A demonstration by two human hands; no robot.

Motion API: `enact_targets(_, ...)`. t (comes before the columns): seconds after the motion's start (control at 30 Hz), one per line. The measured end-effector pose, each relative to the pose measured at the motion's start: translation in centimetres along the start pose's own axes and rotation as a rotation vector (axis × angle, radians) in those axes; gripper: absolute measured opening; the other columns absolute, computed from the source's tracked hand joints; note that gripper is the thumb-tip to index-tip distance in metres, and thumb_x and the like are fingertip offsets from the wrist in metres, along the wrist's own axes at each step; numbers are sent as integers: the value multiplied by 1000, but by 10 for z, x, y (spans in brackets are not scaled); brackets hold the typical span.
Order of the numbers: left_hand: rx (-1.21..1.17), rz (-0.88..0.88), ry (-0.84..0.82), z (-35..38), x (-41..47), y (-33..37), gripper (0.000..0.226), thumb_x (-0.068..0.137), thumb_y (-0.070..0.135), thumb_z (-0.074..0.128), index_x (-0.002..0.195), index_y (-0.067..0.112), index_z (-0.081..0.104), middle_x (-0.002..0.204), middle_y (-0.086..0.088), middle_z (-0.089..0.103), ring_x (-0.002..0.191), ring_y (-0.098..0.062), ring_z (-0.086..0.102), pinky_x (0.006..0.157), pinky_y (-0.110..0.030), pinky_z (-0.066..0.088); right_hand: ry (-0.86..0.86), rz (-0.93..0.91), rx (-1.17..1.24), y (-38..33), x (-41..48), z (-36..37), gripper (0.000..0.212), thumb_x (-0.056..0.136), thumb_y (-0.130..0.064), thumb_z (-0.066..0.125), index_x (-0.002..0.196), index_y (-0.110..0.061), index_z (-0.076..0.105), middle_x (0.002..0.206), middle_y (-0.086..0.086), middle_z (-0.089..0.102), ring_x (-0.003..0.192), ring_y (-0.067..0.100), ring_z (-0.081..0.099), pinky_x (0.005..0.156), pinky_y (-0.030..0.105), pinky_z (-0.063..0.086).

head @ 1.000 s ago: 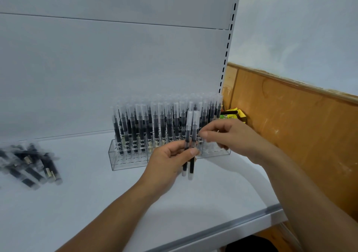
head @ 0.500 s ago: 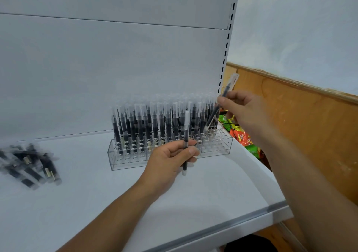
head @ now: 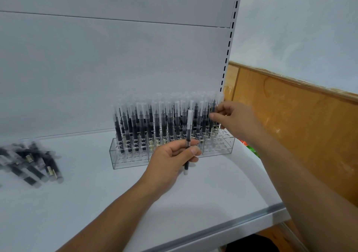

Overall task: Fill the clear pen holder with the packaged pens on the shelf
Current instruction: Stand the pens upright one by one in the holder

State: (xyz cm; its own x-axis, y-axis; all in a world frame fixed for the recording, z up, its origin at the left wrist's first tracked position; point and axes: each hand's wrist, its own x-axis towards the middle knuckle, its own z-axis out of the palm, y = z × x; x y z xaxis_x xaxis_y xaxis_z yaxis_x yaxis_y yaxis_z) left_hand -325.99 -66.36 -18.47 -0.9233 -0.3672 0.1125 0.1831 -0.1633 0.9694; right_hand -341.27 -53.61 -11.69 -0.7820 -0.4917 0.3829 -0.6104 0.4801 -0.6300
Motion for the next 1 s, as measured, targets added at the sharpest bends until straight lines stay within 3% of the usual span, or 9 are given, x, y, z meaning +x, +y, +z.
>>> enact_targets(0.1, -2, -6, -1, 0, 0, 0, 17, 85, 7, 65, 100, 12, 72, 86, -8, 74, 77, -17, 65, 81, -40, 47, -26, 19, -25, 1, -2, 3, 14, 88, -33, 70, 91, -22, 62, 82, -6, 64, 67, 5, 53, 56, 21, 38)
enact_targets(0.27, 11, -4, -7, -1, 0, -1, 17, 85, 7, 65, 100, 13, 72, 86, -8, 74, 76, -16, 65, 76, -35, 48, -12, 31, -96, -3, 2, 4, 18, 87, -38, 71, 84, -23, 61, 75, -8, 61, 67, 10, 54, 61, 29, 45)
enact_targets(0.47, 10, -4, -4, -1, 0, -1, 17, 86, 7, 66, 99, 14, 73, 87, -10, 74, 76, -17, 65, 79, -39, 48, -89, 55, -170, 0, 0, 9, 22, 85, -37, 72, 75, -25, 56, 78, -2, 68, 76, 18, 65, 75, 43, 57)
enact_targets(0.67, 31, 9, 8, 0, 0, -2, 16, 87, 5, 65, 97, 14, 73, 86, -9, 74, 79, -21, 65, 86, -48, 44, -136, 73, -188, -1, -5, 1, 17, 85, -39, 72, 85, -26, 62, 81, -9, 65, 76, 12, 61, 71, 32, 52)
enact_targets(0.8, 52, 21, -3, -1, 1, -3, 18, 86, 7, 67, 89, 21, 78, 83, -8, 73, 76, -19, 64, 83, -48, 41, -10, 46, 20, -3, -22, -4, 10, 85, -33, 73, 90, -25, 71, 81, -10, 66, 72, 4, 58, 69, 28, 51)
enact_targets(0.87, 59, 20, -7, -1, 2, -3, 20, 85, 8, 67, 87, 24, 79, 83, -8, 73, 70, -16, 62, 80, -45, 38, -131, 29, 172, -7, -31, -5, 6, 86, -32, 72, 90, -27, 73, 84, -6, 68, 65, 1, 55, 63, 23, 49)
enact_targets(0.93, 80, 28, -17, -1, 1, -4, 18, 86, 9, 67, 88, 23, 78, 83, -8, 73, 69, -16, 61, 78, -45, 37, -373, 46, 265, -11, -38, -6, 10, 85, -33, 72, 94, -29, 73, 88, -4, 68, 62, -1, 55, 58, 19, 46)
enact_targets(1.0, 108, 37, -42, -2, 1, -5, 14, 87, 11, 67, 88, 20, 77, 81, -8, 72, 67, -15, 60, 75, -45, 38, -487, 28, 307, -13, -41, -3, 15, 83, -36, 74, 95, -27, 73, 84, -6, 68, 64, 5, 54, 58, 21, 43)
